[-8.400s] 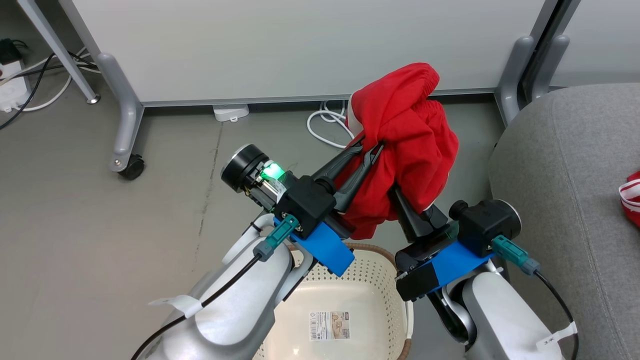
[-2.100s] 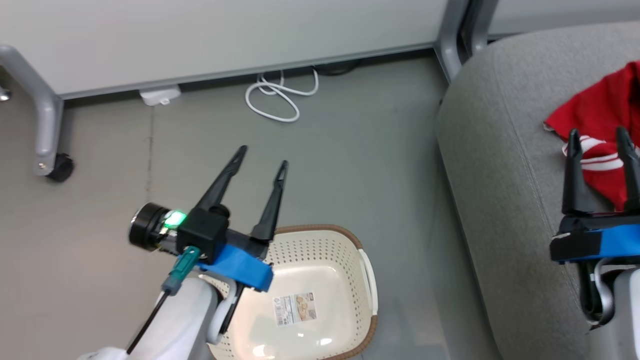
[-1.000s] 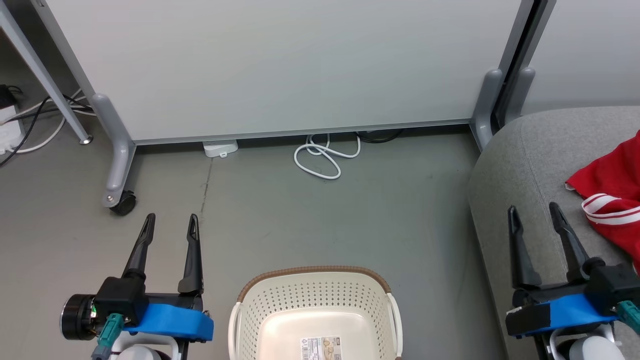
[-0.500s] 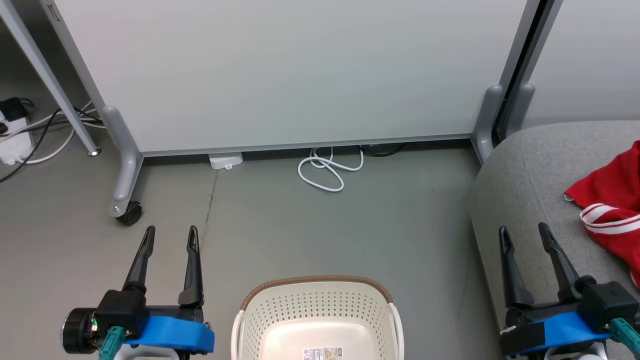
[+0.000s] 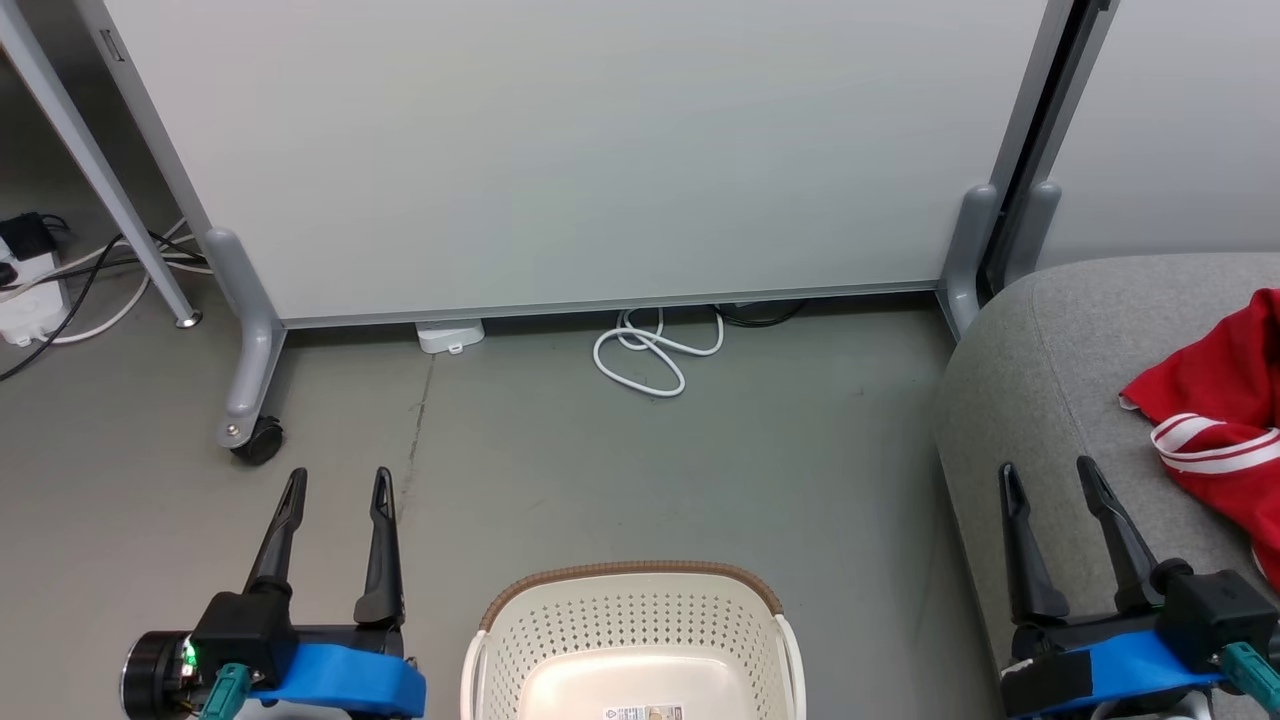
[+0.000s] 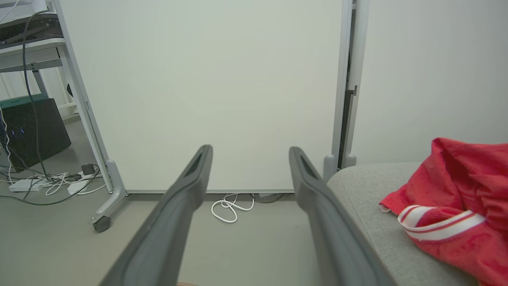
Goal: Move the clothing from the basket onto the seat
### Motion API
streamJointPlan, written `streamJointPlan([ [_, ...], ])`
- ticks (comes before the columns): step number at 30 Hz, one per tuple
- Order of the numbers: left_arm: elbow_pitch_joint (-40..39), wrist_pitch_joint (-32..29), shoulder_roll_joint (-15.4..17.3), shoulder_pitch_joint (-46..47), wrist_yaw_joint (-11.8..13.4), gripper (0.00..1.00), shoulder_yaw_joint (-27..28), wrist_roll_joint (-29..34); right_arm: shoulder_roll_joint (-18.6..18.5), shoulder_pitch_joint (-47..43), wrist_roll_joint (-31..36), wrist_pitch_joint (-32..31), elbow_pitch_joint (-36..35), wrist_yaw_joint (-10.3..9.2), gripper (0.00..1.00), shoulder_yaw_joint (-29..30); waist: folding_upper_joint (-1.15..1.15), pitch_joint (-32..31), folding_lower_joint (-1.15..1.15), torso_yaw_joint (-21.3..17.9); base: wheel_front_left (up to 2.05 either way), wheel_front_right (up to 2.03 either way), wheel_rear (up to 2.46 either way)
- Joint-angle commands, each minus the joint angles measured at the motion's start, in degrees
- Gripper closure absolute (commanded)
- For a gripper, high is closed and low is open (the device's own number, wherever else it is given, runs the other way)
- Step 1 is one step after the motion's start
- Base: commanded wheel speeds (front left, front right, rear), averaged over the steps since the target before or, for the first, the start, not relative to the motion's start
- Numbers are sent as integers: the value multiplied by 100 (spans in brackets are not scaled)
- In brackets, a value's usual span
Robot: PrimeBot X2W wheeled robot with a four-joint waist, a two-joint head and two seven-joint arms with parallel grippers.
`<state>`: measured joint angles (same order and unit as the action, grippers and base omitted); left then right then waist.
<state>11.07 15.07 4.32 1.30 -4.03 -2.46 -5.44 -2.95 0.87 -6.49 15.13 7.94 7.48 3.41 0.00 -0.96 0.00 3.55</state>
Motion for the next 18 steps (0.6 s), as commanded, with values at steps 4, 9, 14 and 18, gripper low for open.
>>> streamJointPlan([
  [4, 20, 0, -8, 1, -6, 100, 8, 42, 1, 1, -18, 0, 15, 0, 100, -6, 0, 0, 0, -13, 0, 0, 0],
  [9, 262, -91, -42, -87, -9, 100, 32, -90, 15, -32, -145, -52, 262, 0, 100, 13, 0, -1, 0, -17, 0, 0, 0],
  [14, 289, -264, -49, -20, -33, 100, 122, -693, 14, 25, -741, -217, 299, 0, 100, 50, 0, 4, 0, -31, 0, 0, 0],
  [18, 273, -362, -54, 1, -52, 100, 153, -1154, 13, 46, -1192, -319, 302, 0, 100, 56, 0, 7, 0, -42, 0, 0, 0],
])
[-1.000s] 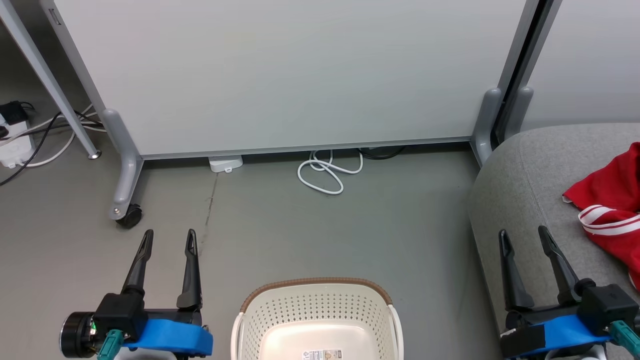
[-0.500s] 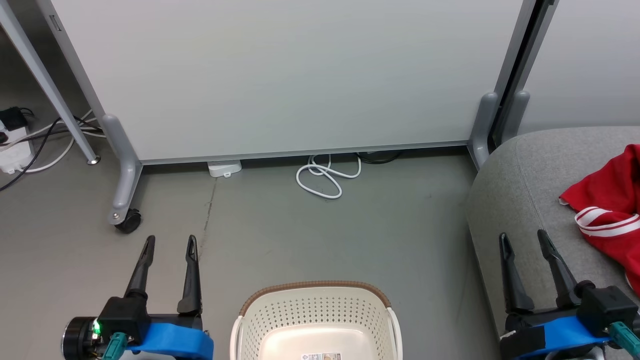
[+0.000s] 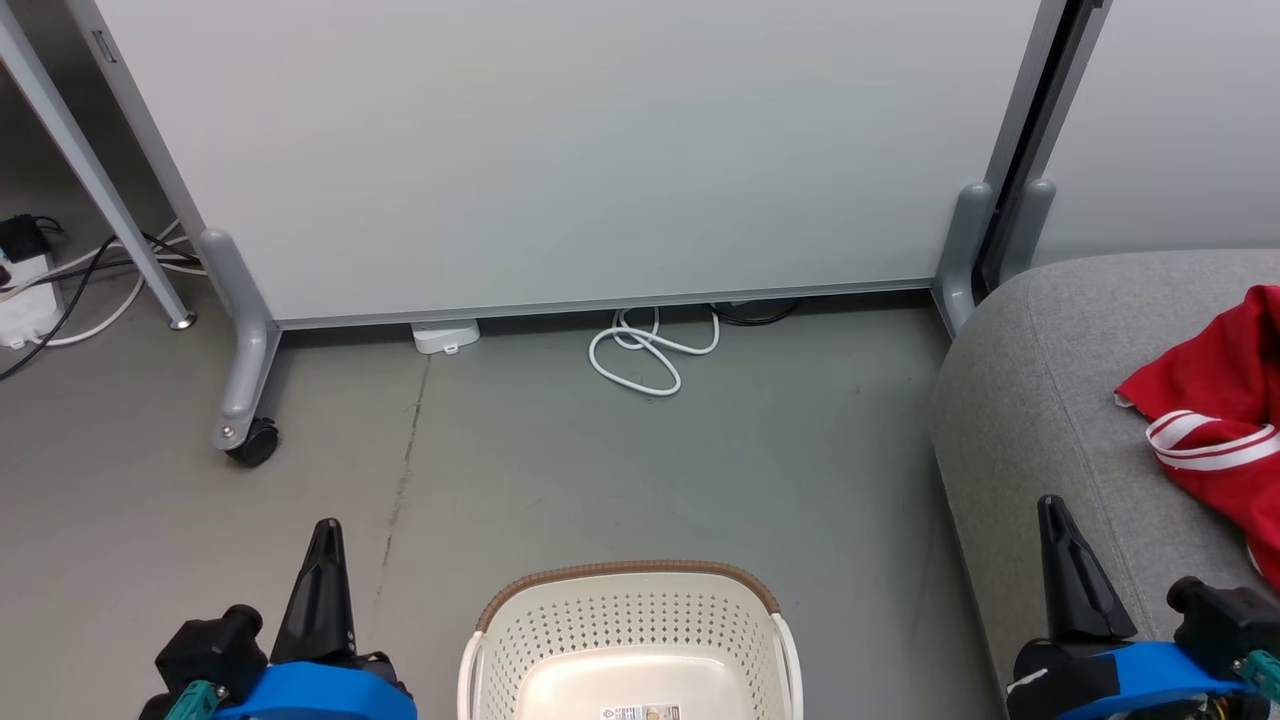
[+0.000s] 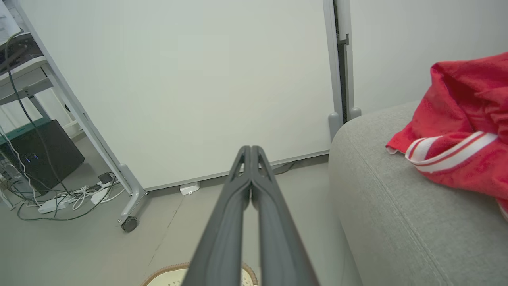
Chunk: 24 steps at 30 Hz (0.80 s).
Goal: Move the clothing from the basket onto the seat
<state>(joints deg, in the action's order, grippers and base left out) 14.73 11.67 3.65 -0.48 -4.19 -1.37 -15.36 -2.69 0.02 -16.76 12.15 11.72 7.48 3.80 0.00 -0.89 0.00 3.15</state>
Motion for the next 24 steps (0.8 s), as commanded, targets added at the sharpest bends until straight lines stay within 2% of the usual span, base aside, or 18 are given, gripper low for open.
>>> streamJointPlan([
  [1, -97, -46, 12, 184, -40, 100, 52, -274, -13, 137, -275, -46, -75, 0, 100, 19, 0, 1, 0, -4, 0, 0, 0],
  [24, -116, -564, -13, 337, -131, 100, 259, -2509, -18, 297, -2467, -584, -3, 1, 100, 88, 0, 23, 0, -66, 0, 0, 0],
])
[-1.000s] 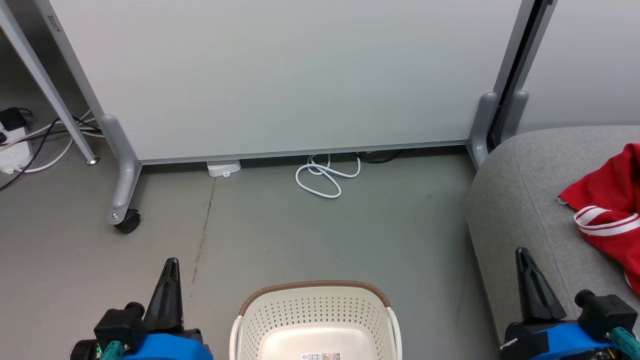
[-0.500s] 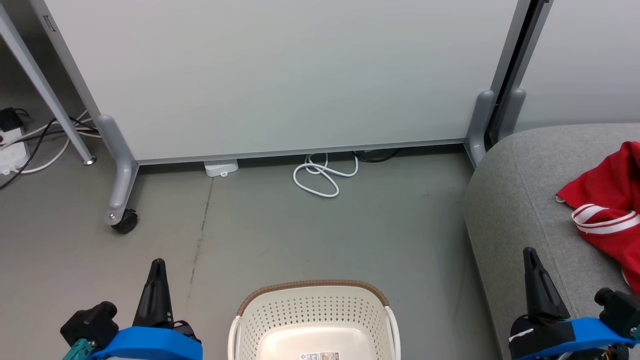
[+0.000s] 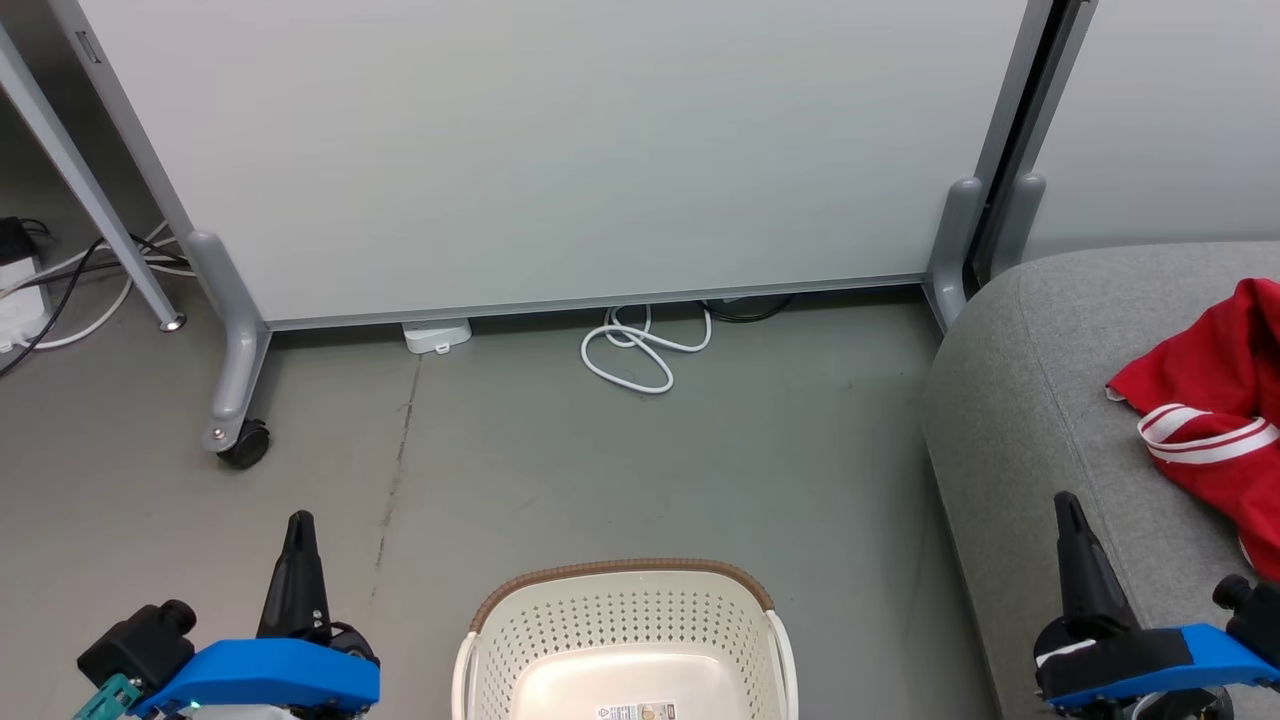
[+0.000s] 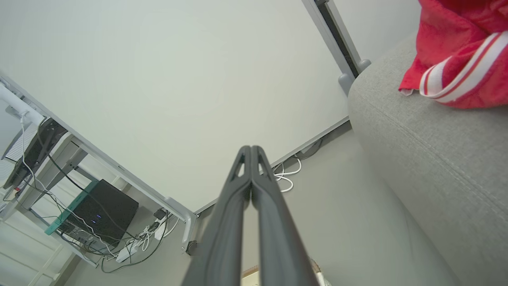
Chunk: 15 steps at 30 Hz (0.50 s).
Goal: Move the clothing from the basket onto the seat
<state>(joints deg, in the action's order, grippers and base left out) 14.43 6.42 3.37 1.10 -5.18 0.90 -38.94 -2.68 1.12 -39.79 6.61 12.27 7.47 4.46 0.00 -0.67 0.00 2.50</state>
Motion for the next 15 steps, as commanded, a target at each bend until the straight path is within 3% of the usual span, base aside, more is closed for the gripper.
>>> streamJointPlan([
  [1, -86, -57, 15, 186, -36, 100, 43, -235, -19, 192, -245, -55, -54, 2, 100, 25, 0, 1, 0, -4, 0, 0, 0],
  [15, -81, -329, 3, 268, -81, 100, 161, -1332, -21, 269, -1323, -325, -8, 2, 100, 66, 0, 14, 0, -42, 0, 0, 0],
])
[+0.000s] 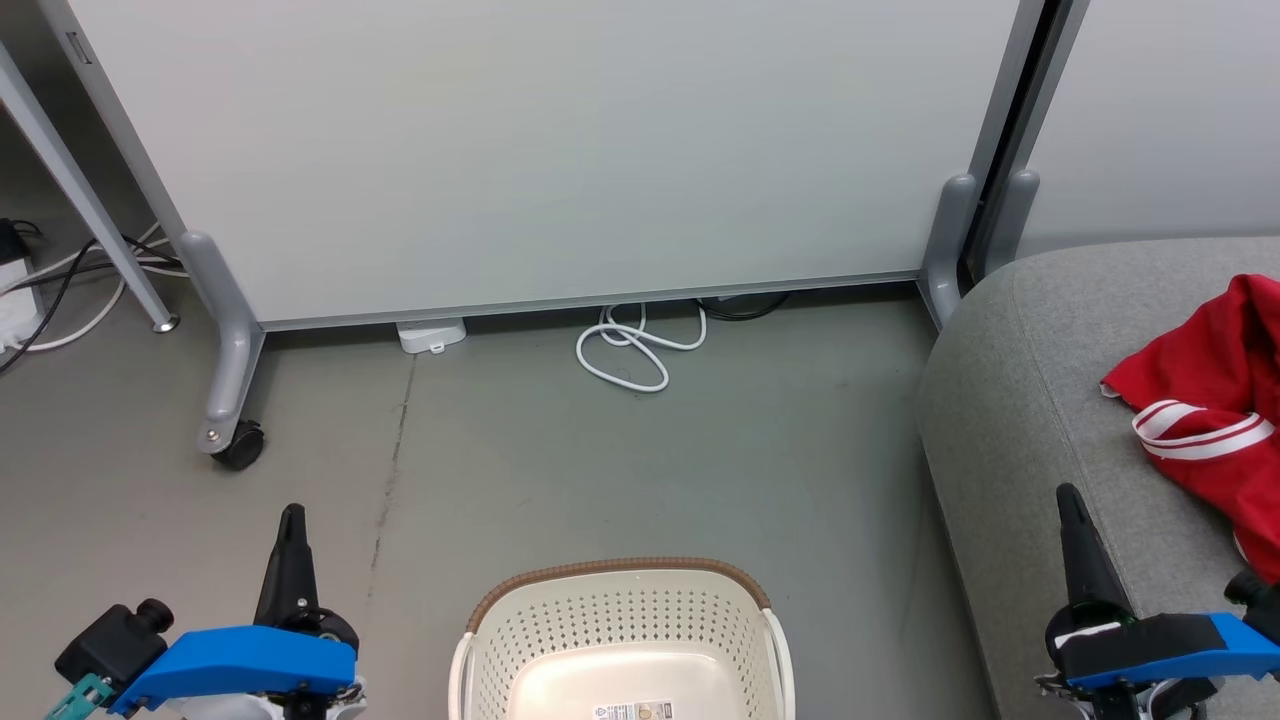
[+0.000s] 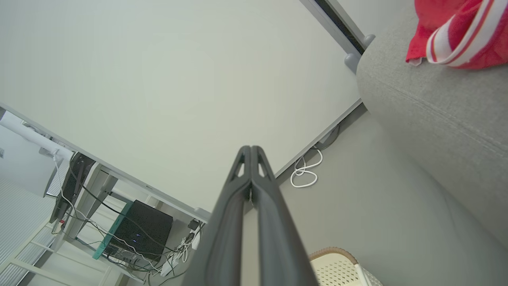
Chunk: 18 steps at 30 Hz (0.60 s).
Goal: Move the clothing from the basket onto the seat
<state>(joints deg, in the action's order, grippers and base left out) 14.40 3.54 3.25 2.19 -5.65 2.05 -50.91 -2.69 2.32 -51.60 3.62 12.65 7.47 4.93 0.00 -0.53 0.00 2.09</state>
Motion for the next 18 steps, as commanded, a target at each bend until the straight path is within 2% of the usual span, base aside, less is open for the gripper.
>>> streamJointPlan([
  [1, -78, -56, 14, 164, -37, 100, 53, -209, -21, 155, -214, -49, -42, 2, 100, 22, 0, 2, 0, -5, 0, 0, 0],
  [18, -71, -339, -2, 245, -85, 100, 176, -1345, -23, 238, -1330, -328, 8, 3, 100, 64, 0, 17, 0, -51, 0, 0, 0],
])
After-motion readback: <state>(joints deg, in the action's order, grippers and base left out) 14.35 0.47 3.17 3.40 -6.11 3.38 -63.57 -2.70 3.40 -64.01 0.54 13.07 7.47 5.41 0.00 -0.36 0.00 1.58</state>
